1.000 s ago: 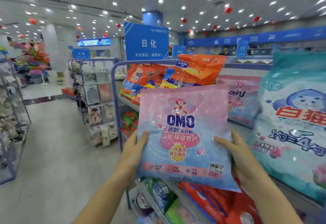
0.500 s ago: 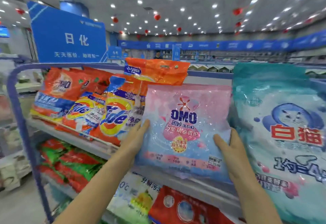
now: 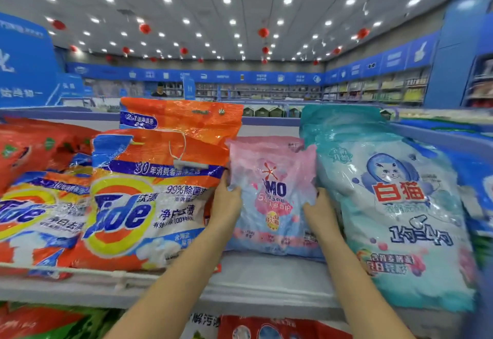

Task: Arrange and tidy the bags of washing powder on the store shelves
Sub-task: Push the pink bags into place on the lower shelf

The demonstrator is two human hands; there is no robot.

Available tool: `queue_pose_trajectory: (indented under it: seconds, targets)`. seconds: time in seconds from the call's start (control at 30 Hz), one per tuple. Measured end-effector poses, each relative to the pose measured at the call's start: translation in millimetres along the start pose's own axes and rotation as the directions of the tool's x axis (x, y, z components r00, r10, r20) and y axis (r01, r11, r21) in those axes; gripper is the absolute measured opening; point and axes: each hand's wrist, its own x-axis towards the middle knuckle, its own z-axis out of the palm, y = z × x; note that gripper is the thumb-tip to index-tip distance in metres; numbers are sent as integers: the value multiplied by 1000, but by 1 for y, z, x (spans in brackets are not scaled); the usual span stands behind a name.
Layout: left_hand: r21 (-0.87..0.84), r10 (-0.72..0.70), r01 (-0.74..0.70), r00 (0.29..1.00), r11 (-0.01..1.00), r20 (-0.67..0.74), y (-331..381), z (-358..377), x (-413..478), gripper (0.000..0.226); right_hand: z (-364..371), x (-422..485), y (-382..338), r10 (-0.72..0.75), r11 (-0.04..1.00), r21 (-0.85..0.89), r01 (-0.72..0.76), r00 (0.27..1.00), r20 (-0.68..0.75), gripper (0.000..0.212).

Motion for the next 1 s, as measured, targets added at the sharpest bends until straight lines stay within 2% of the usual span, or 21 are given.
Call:
queue_pose_trajectory:
  seconds: [0.07,0.13,0.17,0.23,0.3,0.4,0.47,0.53,0.63,0.7,0.8,0.83,0.9,1.0]
  targets:
    - [15,-72,73,997,997,-42,-1,8,11,49,4,2,-2,6,1000,-1,-6,999,-47,17]
    - [51,-141,147,985,988,-97,-4,12,17,30,12,7,-5,18,1000,7,-18,998,-65,17]
    - [65,-155,165,979,984,-134,-7,15,19,19,16,10,-6,26,1000,-10,-27,997,-67,19]
    - [82,-129,146,974,986,-188,-8,19,20,13,24,20,-9,55,997,-46,-60,994,-91,26]
    - [116,-52,81,969,990,-241,-10,23,21,9,29,29,-10,98,994,-23,-103,984,-149,32]
    - [278,196,-105,927,955,-321,-19,29,21,16,34,38,-7,150,989,49,-142,955,-256,35]
    - [305,264,-160,903,939,-340,-21,30,22,13,39,41,-4,180,983,80,-163,933,-311,35]
    - [303,208,-102,917,947,-340,-23,30,27,20,42,42,-4,215,976,92,-195,905,-366,36]
    - [286,50,42,951,957,-306,-19,29,33,22,44,43,-4,220,975,79,-206,886,-409,36]
    - [178,-136,187,954,966,-268,-14,27,39,25,45,46,-3,214,976,48,-213,884,-416,35]
    - [19,-394,399,911,917,-119,-7,25,48,31,44,50,-1,174,978,-44,-204,914,-365,32]
    - [18,-418,420,905,907,-79,-5,23,49,33,42,52,-2,165,977,-73,-200,930,-329,31]
    - [16,-371,373,926,928,-73,-2,23,46,34,37,58,-6,170,970,-138,-203,960,-221,28]
    - [40,-264,269,958,962,-109,3,19,38,17,28,61,-12,178,962,-201,-186,982,-56,31]
